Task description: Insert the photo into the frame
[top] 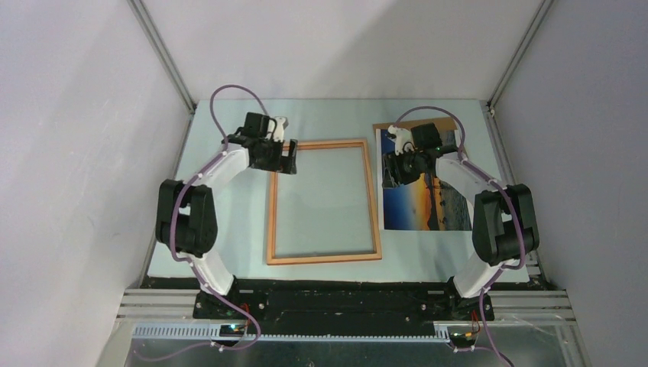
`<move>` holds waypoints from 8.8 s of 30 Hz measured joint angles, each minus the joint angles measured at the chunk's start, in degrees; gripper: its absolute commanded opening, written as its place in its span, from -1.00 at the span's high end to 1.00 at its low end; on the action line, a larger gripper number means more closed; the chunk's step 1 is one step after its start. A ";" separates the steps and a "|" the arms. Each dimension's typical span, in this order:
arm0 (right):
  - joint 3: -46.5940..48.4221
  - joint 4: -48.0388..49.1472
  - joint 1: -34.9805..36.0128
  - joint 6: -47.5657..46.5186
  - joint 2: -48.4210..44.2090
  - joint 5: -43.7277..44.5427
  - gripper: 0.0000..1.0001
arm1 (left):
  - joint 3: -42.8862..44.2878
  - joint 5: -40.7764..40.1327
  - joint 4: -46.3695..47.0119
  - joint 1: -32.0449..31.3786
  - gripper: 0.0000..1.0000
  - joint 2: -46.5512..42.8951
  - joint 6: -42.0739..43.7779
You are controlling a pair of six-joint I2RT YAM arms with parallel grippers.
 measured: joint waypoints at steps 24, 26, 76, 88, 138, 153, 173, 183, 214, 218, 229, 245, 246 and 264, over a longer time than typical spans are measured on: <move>-2.14 1.55 -2.58 0.11 -1.95 -1.03 -0.07 | -2.86 -6.60 -4.33 7.85 -0.16 8.11 -1.11; -2.14 1.55 -2.71 0.11 -1.95 -1.18 -0.08 | -2.84 -6.29 -4.33 7.85 -0.08 8.35 -1.27; -2.69 0.81 -22.86 -4.04 -2.86 9.38 -0.18 | 10.80 -3.06 -7.21 13.20 0.40 17.77 -10.14; -2.89 -1.11 -30.91 -5.73 -2.03 12.22 -0.40 | 11.04 -2.99 -7.15 13.42 -0.60 18.03 -11.39; -2.78 -6.03 -42.05 -11.91 6.32 -1.60 -0.34 | 44.92 9.73 -5.81 -24.33 -0.71 39.78 -20.55; -2.23 -6.69 -41.38 -12.39 6.88 -2.19 -0.25 | 45.94 16.68 -4.76 -25.00 -0.67 42.47 -23.74; -1.73 -7.41 -39.93 -12.33 7.56 -4.46 -0.22 | 38.07 26.27 6.16 -24.81 -0.66 40.96 -29.51; -1.73 -7.54 -39.78 -12.33 7.65 -5.20 -0.21 | 37.00 26.51 4.94 -23.69 -0.66 39.85 -29.49; -1.75 -7.85 -39.43 -10.16 7.69 -4.70 -0.17 | 33.70 21.73 5.81 -21.38 -0.67 36.63 -31.08; -1.73 -7.87 -39.67 -9.94 7.69 -5.03 -0.16 | 33.68 20.28 6.14 -22.10 -0.67 36.65 -31.19; -1.75 -8.28 -40.17 -9.88 7.72 -5.86 -0.17 | 30.77 13.14 8.04 -24.30 -0.68 35.01 -32.76; -1.75 -8.31 -40.17 -9.77 7.80 -6.32 -0.17 | 32.59 9.75 6.54 -25.33 -0.70 35.80 -34.12; -1.75 -8.33 -40.17 -9.77 7.80 -6.40 -0.17 | 32.96 10.34 6.40 -25.29 -0.69 36.11 -34.23; -1.75 -8.35 -40.30 -9.79 7.98 -6.86 -0.16 | 32.28 19.39 8.61 -23.34 -0.62 37.05 -36.85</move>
